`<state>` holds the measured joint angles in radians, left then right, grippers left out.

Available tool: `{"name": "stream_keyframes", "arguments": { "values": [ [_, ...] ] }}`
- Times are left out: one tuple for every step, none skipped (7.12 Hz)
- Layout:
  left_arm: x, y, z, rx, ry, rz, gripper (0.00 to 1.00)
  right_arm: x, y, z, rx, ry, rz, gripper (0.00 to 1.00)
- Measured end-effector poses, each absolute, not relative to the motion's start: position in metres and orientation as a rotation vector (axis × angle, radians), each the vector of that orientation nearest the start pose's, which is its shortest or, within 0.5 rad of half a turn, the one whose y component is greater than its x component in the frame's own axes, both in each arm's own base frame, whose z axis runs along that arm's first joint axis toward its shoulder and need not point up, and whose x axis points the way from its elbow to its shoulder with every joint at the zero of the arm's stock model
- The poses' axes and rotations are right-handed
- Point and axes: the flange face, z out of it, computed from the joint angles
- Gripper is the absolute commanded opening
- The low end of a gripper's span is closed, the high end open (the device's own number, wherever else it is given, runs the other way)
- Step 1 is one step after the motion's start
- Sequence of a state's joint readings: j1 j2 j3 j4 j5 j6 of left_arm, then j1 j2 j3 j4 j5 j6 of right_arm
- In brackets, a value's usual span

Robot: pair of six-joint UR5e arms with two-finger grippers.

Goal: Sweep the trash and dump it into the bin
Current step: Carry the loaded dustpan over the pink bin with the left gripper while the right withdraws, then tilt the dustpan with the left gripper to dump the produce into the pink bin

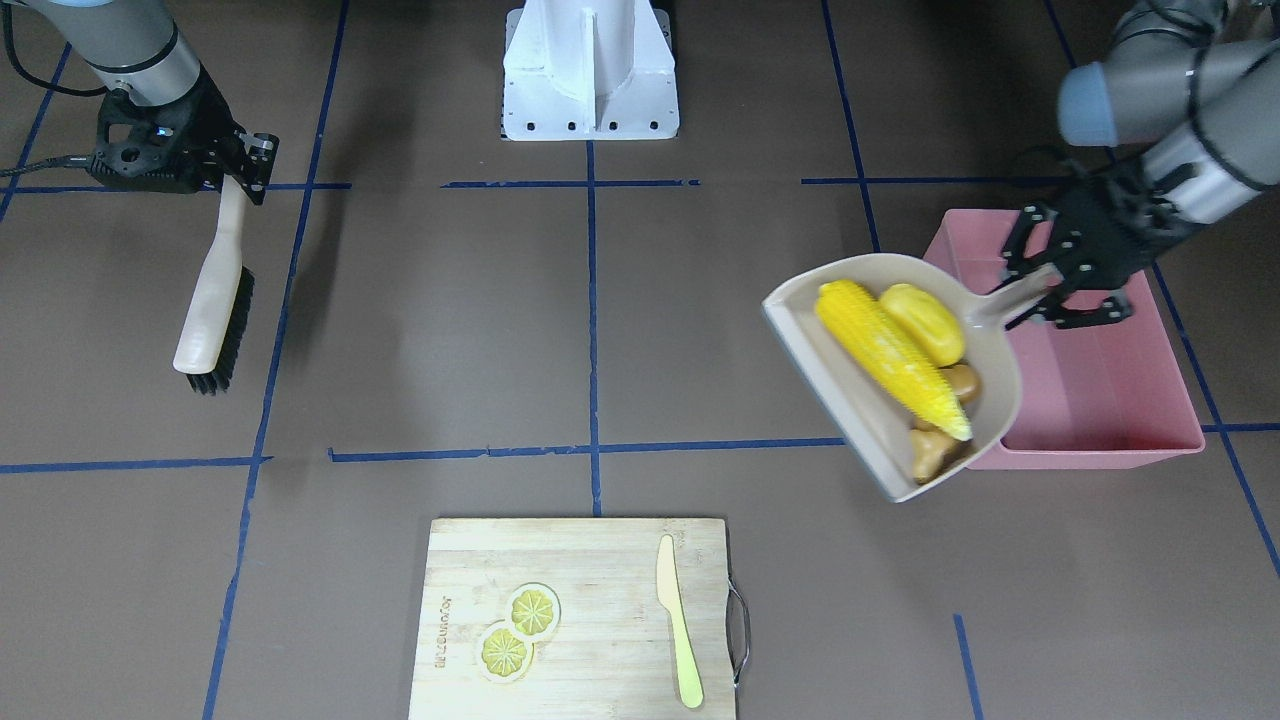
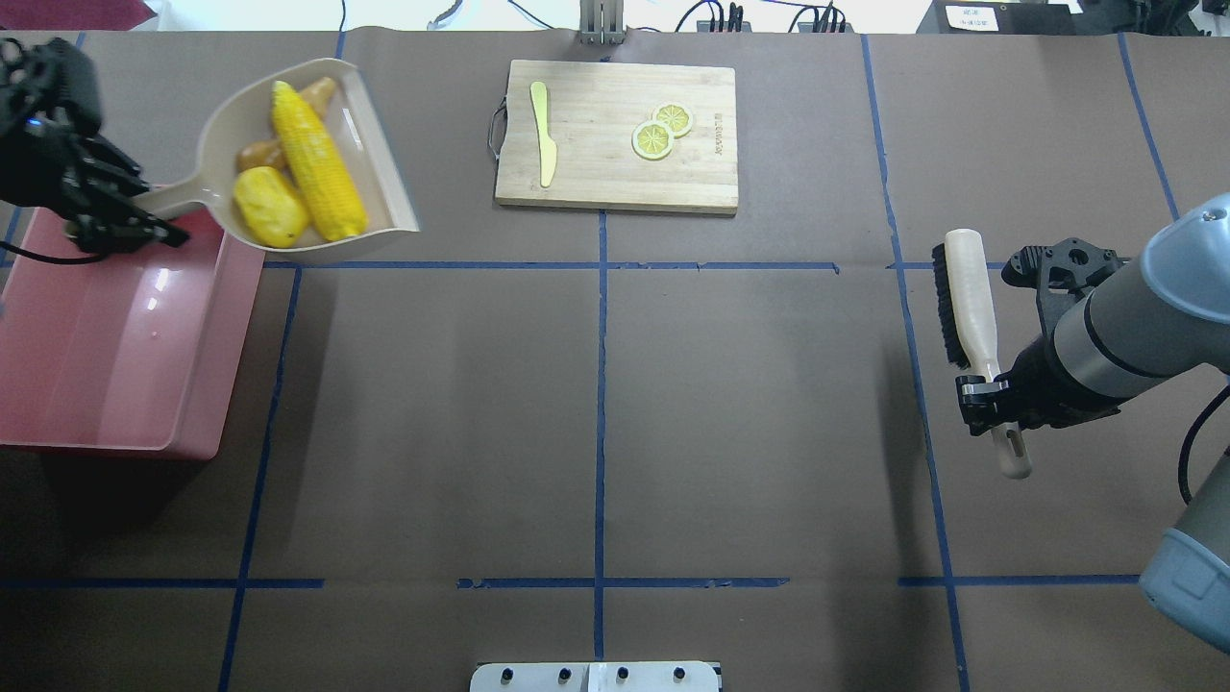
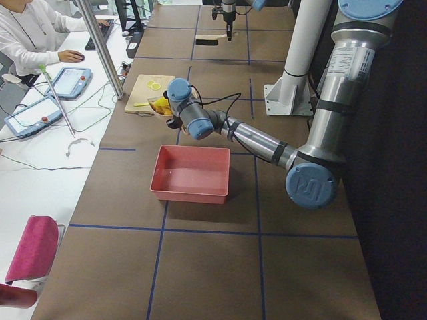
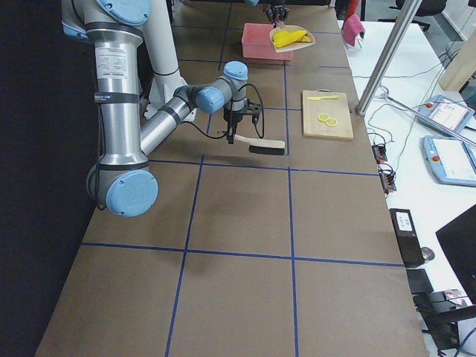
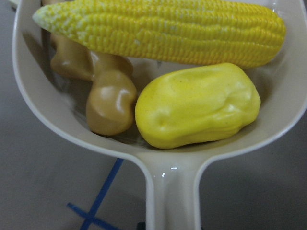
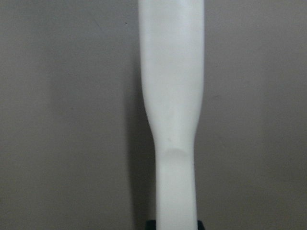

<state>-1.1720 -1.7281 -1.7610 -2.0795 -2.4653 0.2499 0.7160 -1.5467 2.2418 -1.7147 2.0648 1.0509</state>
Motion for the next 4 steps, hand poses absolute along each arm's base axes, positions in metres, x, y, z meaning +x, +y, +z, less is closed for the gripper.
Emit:
{"name": "stream_keyframes", "arguments": {
  "values": [
    [0.124,-0.523,0.443,0.776,0.885,0.961,0.04,-0.277,-0.355,0.360,-0.078,-0.716,0.050,0.00],
    [0.090,-0.518,0.472,0.790,0.837,0.973,0.04,-0.276,-0.355,0.361,-0.079,-0.714,0.050,0.00],
    [0.058,-0.517,0.499,0.807,0.786,0.995,0.04,-0.276,-0.355,0.362,-0.079,-0.713,0.051,0.00],
    [0.029,-0.518,0.520,0.828,0.729,1.029,0.03,-0.276,-0.355,0.362,-0.079,-0.713,0.050,0.00]
  ]
}}
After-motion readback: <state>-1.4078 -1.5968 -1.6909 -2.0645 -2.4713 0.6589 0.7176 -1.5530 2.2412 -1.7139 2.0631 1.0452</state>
